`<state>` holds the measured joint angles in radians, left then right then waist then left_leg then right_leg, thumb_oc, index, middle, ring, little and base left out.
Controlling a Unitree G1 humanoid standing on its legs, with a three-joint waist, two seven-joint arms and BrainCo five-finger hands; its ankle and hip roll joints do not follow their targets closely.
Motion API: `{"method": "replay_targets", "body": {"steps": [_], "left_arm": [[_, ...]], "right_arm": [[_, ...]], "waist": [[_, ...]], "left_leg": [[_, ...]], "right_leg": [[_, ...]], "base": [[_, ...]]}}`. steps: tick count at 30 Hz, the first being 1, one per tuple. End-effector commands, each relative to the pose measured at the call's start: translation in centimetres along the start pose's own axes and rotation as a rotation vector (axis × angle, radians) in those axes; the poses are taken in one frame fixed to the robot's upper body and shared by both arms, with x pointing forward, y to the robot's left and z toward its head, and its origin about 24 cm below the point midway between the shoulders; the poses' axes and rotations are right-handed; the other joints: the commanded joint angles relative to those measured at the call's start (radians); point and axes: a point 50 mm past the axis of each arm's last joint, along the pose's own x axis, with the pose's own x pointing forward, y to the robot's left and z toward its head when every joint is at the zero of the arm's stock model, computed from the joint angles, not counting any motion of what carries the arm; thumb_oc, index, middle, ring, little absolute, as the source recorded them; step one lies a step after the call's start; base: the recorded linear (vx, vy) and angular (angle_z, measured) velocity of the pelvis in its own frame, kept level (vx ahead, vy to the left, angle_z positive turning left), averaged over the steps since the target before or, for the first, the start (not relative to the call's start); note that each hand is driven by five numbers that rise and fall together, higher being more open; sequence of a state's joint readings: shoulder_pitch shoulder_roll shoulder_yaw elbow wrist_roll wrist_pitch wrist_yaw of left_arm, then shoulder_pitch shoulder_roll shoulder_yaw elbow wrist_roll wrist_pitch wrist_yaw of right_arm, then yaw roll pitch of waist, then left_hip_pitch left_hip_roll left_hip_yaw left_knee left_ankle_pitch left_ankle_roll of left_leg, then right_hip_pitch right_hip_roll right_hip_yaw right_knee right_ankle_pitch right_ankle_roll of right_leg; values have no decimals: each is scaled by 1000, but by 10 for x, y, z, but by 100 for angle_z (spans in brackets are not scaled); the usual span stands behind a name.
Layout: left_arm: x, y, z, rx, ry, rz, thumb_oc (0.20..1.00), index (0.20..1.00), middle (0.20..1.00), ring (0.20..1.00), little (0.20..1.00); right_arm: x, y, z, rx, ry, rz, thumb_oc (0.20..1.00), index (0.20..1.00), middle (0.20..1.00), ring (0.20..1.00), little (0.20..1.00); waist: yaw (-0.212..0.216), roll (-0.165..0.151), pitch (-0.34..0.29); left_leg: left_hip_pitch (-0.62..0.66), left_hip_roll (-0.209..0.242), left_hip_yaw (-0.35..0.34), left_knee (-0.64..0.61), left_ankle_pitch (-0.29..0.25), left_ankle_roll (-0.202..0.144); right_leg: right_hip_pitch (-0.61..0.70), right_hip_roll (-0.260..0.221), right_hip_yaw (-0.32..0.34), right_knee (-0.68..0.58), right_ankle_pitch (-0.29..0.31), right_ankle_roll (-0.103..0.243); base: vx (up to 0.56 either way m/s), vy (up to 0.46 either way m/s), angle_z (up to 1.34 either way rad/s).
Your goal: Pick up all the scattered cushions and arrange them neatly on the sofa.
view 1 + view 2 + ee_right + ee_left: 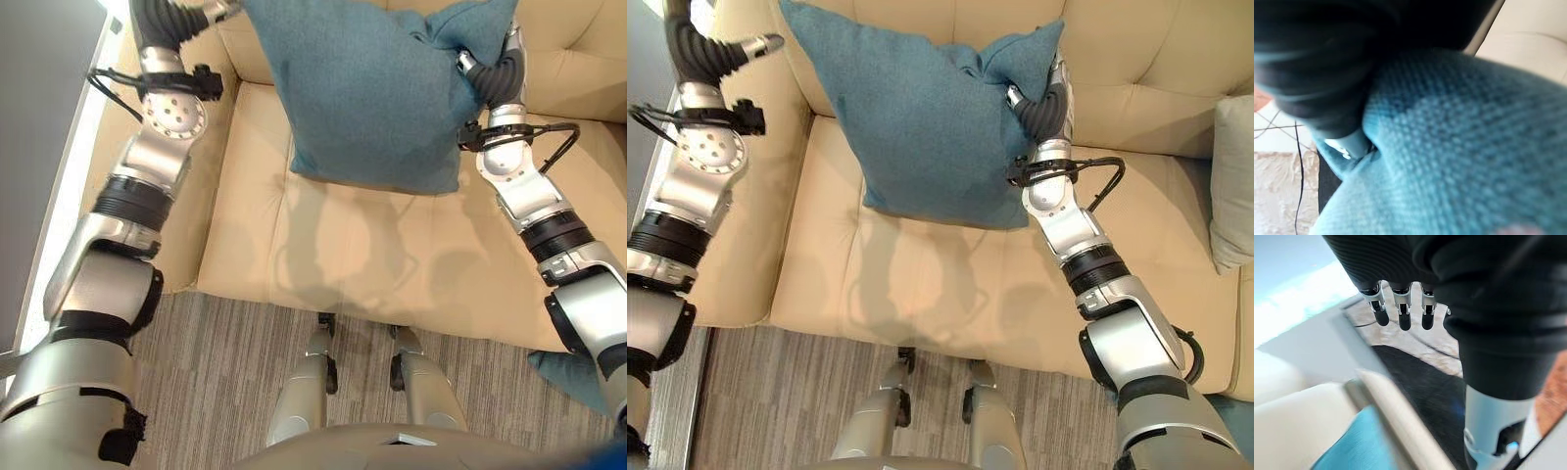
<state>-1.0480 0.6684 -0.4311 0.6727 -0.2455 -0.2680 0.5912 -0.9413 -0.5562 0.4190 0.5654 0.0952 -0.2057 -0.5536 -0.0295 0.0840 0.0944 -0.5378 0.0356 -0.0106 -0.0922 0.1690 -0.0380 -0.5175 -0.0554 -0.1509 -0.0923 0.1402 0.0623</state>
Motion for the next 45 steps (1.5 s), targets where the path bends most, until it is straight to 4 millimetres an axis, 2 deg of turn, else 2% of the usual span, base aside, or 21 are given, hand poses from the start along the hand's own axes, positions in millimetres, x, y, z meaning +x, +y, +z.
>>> {"method": "replay_targets", "body": {"steps": [1, 7, 11, 16, 18, 19, 21, 22, 24, 25, 31, 34, 37, 39, 43, 44, 45], "left_arm": [[17, 2, 12, -1, -18, 20, 1000, 1000, 1000, 1000, 1000], [16, -11, -4, 75, 81, -22, 1000, 1000, 1000, 1000, 1000], [8, -29, -11, 43, 139, -72, 1000, 1000, 1000, 1000, 1000], [-6, -71, 13, -260, 126, -210, 1000, 1000, 1000, 1000, 1000], [-9, -80, 23, -326, 107, -249, 1000, 1000, 1000, 1000, 1000], [-18, -94, 34, -409, 82, -293, 200, 200, 200, 200, 200], [-24, -104, 53, -516, 37, -317, 200, 200, 200, 200, 200], [-22, -101, 64, -524, -19, -317, 200, 200, 200, 200, 200], [-22, -87, 95, -712, -134, -254, 200, 200, 200, 200, 200], [-22, -85, 104, -737, -170, -249, 200, 200, 200, 200, 200], [-14, -91, 127, -753, -220, -259, 200, 200, 200, 200, 200], [-9, -94, 126, -731, -199, -267, 200, 200, 200, 200, 200], [6, -95, 118, -654, -148, -264, 200, 200, 200, 200, 200], [12, -91, 110, -600, -119, -262, 200, 200, 200, 200, 200], [12, -91, 103, -565, -101, -264, 200, 200, 200, 200, 200], [13, -90, 95, -535, -77, -260, 200, 200, 200, 200, 200], [13, -89, 88, -511, -54, -254, 250, 250, 250, 250, 250]], "right_arm": [[16, 0, 41, 124, -153, -39, 200, 200, 200, 200, 200], [18, -2, 53, 134, -199, -47, 200, 200, 200, 200, 200], [19, -3, 64, 151, -241, -59, 200, 200, 200, 200, 200], [21, 6, 75, 158, -262, -42, 200, 200, 200, 200, 200], [22, 9, 76, 163, -259, -40, 200, 200, 200, 200, 200], [20, 15, 73, 166, -244, -30, 200, 200, 200, 200, 200], [18, 17, 72, 162, -245, -32, 200, 200, 200, 200, 200], [17, 14, 73, 163, -259, -47, 200, 200, 200, 200, 200], [18, 2, 84, 157, -325, -91, 200, 200, 200, 200, 200], [19, 0, 89, 157, -348, -99, 200, 200, 200, 200, 200], [38, -4, 122, 140, -444, -100, 200, 200, 200, 200, 200], [44, -2, 125, 129, -436, -86, 200, 200, 200, 200, 200], [55, 6, 125, 92, -396, -32, 200, 200, 200, 200, 200], [58, 9, 119, 77, -350, -2, 200, 200, 200, 200, 200], [58, 9, 111, 67, -319, -4, 200, 200, 200, 200, 200], [57, 11, 107, 69, -299, -1, 200, 200, 200, 200, 200], [56, 13, 102, 64, -280, 7, 200, 200, 200, 200, 200]], "waist": [[4, -53, 17], [-4, -62, 47], [-16, -65, 65], [-27, -66, 64], [-28, -65, 62], [-28, -66, 57], [-27, -70, 47], [-24, -68, 43], [-12, -66, 30], [-11, -67, 28], [-1, -76, 13], [1, -77, 13], [2, -81, 14], [4, -82, 23], [5, -82, 26], [3, -82, 27], [1, -81, 28]], "left_leg": [[15, -30, 7, 5, -45, -73], [-11, -26, 6, 5, -39, -74], [-34, -25, 6, 5, -36, -73], [-58, -29, 5, 5, -35, -71], [-61, -29, 5, 5, -35, -71], [-61, -30, 4, 5, -37, -71], [-62, -31, 2, 5, -38, -73], [-62, -32, 1, 5, -40, -74], [-59, -31, 2, 5, -44, -77], [-63, -32, 1, 5, -38, -76], [-66, -25, -4, 5, -39, -80], [-66, -24, -5, 5, -37, -81], [-78, -23, -5, 5, -28, -83], [-85, -18, -7, 5, -22, -84], [-86, -18, -5, 5, -20, -84], [-89, -19, -5, 5, -20, -84], [-92, -19, -3, 5, -21, -84]], "right_leg": [[-9, -34, 31, 5, -14, 106], [-38, -35, 34, 5, -8, 111], [-69, -35, 41, 5, -4, 111], [-99, -37, 46, 5, 3, 113], [-102, -37, 47, 5, 3, 113], [-103, -36, 45, 5, 2, 113], [-104, -35, 44, 5, 0, 113], [-104, -37, 41, 5, 0, 114], [-102, -39, 34, 5, -6, 114], [-105, -39, 33, 5, -2, 114], [-108, -37, 25, 5, -3, 113], [-109, -36, 21, 5, -1, 112], [-119, -35, 17, 5, 5, 113], [-125, -34, 14, 5, 8, 117], [-127, -35, 12, 5, 9, 117], [-131, -33, 13, 5, 9, 117], [-134, -34, 13, 5, 10, 117]], "base": [[0, 0, 0], [8, -1, -3], [0, 10, -2], [0, 0, 0], [0, 0, 0], [0, 0, 0], [-3, -37, 4], [-28, -46, -1], [-58, -56, -2], [-57, -54, 0], [-2, -12, 0], [1, -21, 4], [1, -7, 1], [5, -8, 2], [3, -2, 1], [0, 0, 0], [0, 0, 0]]}}
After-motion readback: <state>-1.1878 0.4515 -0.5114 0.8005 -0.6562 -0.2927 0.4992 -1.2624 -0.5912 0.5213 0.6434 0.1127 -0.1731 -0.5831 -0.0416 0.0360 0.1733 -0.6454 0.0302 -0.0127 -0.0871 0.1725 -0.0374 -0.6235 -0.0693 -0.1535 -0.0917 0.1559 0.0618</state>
